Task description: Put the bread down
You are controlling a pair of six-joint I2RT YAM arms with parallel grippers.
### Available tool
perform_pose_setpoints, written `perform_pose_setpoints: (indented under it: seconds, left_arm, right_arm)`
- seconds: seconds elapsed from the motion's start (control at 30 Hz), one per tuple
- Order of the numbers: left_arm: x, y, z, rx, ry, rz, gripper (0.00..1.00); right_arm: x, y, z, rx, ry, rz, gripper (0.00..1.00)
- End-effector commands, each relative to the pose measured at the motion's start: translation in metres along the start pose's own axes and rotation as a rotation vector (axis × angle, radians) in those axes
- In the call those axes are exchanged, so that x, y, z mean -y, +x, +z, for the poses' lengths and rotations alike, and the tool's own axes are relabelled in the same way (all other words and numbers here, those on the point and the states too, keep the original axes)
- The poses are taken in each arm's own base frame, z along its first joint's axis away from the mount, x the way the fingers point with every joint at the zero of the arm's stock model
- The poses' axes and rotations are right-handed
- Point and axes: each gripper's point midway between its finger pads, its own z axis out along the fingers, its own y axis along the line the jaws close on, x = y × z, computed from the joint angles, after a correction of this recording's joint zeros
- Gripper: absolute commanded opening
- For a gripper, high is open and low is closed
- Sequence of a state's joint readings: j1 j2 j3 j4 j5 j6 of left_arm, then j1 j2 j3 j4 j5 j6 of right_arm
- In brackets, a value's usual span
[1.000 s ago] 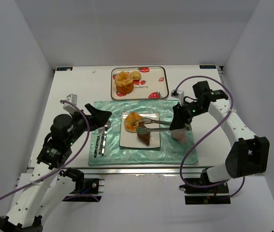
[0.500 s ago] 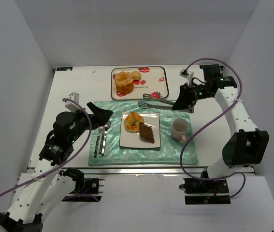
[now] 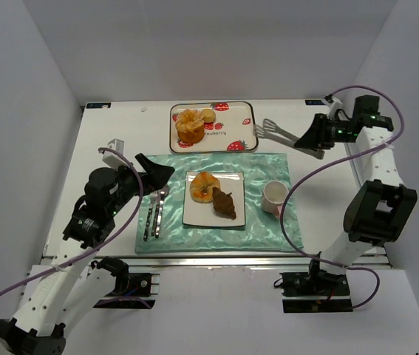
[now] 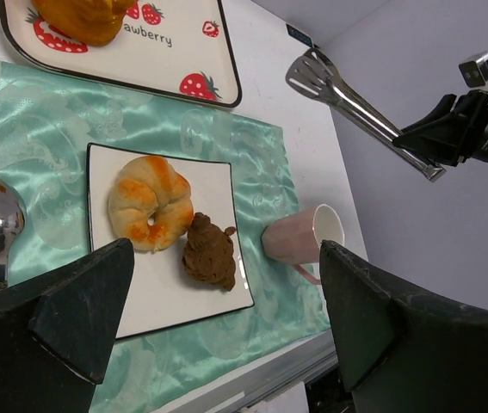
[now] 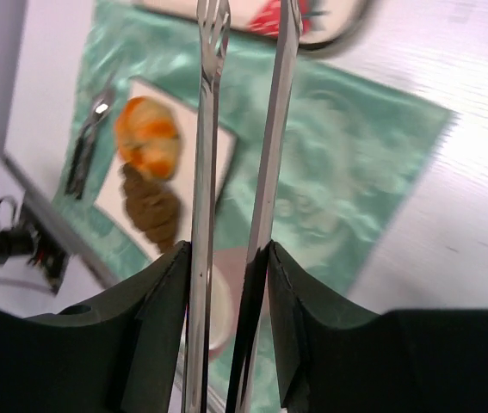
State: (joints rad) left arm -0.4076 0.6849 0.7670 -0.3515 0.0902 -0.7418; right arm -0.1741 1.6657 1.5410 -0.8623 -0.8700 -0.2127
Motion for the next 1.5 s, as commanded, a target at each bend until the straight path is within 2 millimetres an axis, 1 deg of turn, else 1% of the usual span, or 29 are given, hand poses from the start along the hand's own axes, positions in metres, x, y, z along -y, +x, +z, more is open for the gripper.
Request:
perform_pose_setpoints:
  seconds: [0.0,0.07,0.1,0.13,0.2,0.23,0.27,0.3,0.37,0.4,0.43,0.47,0.5,0.7,0.77,0.8,0.83,0.87,0.9,1.03,1.07,1.13,1.17,1.23,1.27,1.3,1.37,1.43,1.47]
  left_arm:
    - [0.001,-0.002,0.005,0.009,0.015,0.014,0.98]
    - [0.002,0.000,0.007,-0.001,0.021,0.017,0.98]
    - [0.002,0.001,0.008,-0.006,0.022,0.018,0.98]
    - [0.002,0.000,0.010,-0.007,0.023,0.023,0.98]
    - [0.003,0.000,0.011,-0.009,0.024,0.027,0.98]
    - [0.002,0.000,0.013,-0.013,0.021,0.028,0.98]
    - [0.003,-0.001,0.013,-0.011,0.024,0.030,0.98]
    - [0.002,-0.001,0.014,-0.013,0.021,0.031,0.98]
    - [0.004,-0.001,0.015,-0.018,0.022,0.034,0.98]
    - [0.003,0.000,0.016,-0.020,0.020,0.035,0.98]
    - [0.004,-0.001,0.016,-0.018,0.022,0.036,0.98]
    - [0.004,-0.001,0.017,-0.019,0.023,0.036,0.98]
    - [0.003,-0.001,0.017,-0.018,0.020,0.035,0.98]
    - [0.001,-0.001,0.017,-0.012,0.013,0.032,0.98]
    - [0.001,0.000,0.017,-0.016,0.013,0.032,0.98]
    - [0.000,0.000,0.018,-0.018,0.010,0.031,0.98]
    - [0.000,0.000,0.019,-0.018,0.010,0.031,0.98]
    - [0.000,0.000,0.019,-0.018,0.010,0.032,0.98]
    - [0.000,0.000,0.020,-0.018,0.008,0.031,0.98]
    - [0.001,-0.001,0.023,-0.018,0.013,0.032,0.98]
    - [0.002,-0.001,0.023,-0.018,0.016,0.034,0.98]
    - [0.002,-0.003,0.023,-0.015,0.012,0.036,0.98]
    - [0.003,-0.004,0.022,-0.010,0.013,0.039,0.98]
    - [0.001,-0.004,0.022,-0.009,0.005,0.041,0.98]
    - [0.002,-0.005,0.020,-0.007,0.007,0.042,0.98]
    - [0.002,-0.005,0.020,-0.005,0.007,0.042,0.98]
    - [0.001,-0.004,0.020,-0.005,0.007,0.042,0.98]
    - [0.002,-0.005,0.021,0.001,0.012,0.043,0.98]
    - [0.002,-0.006,0.021,0.003,0.012,0.042,0.98]
  right_arm:
    - [0.044,-0.019,-0.020,0.093,0.125,0.010,0.45]
    - [0.084,-0.004,-0.027,0.077,0.263,0.026,0.45]
    - [0.097,0.002,-0.028,0.071,0.315,0.029,0.45]
    - [0.122,0.013,-0.031,0.064,0.401,0.033,0.45]
    - [0.143,0.024,-0.032,0.057,0.481,0.036,0.45]
    - [0.155,0.024,-0.032,0.072,0.516,0.019,0.45]
    - [0.166,0.038,-0.031,0.054,0.555,0.038,0.45]
    - [0.171,0.041,-0.030,0.057,0.570,0.039,0.45]
    - [0.182,0.039,-0.030,0.087,0.613,0.017,0.45]
    - [0.185,0.049,-0.027,0.082,0.621,0.036,0.45]
    - [0.189,0.052,-0.026,0.084,0.636,0.033,0.45]
    - [0.198,0.048,-0.029,0.110,0.677,0.010,0.45]
    - [0.202,0.061,-0.026,0.095,0.687,0.019,0.46]
    - [0.230,0.108,-0.017,-0.026,0.753,0.021,0.47]
    - [0.232,0.113,-0.016,-0.038,0.756,0.015,0.49]
    - [0.231,0.117,-0.016,-0.049,0.754,0.020,0.52]
    - [0.231,0.118,-0.016,-0.057,0.753,0.020,0.59]
    - [0.231,0.119,-0.015,-0.064,0.745,0.019,0.74]
    - [0.231,0.121,-0.015,-0.072,0.741,0.020,0.77]
    - [0.227,0.122,-0.015,-0.095,0.721,0.015,0.80]
    - [0.224,0.114,-0.019,-0.084,0.722,0.002,0.81]
    - [0.216,0.107,-0.024,-0.076,0.705,0.006,0.81]
    - [0.210,0.091,-0.033,-0.042,0.709,-0.013,0.81]
    - [0.199,0.076,-0.044,-0.013,0.697,-0.023,0.82]
    - [0.187,0.061,-0.054,0.007,0.697,-0.040,0.83]
    - [0.182,0.055,-0.060,0.014,0.699,-0.054,0.89]
    - [0.164,0.044,-0.072,0.023,0.689,-0.077,0.89]
    - [0.150,0.028,-0.082,0.051,0.683,-0.123,0.89]
    - [0.136,0.025,-0.087,0.055,0.667,-0.142,0.89]
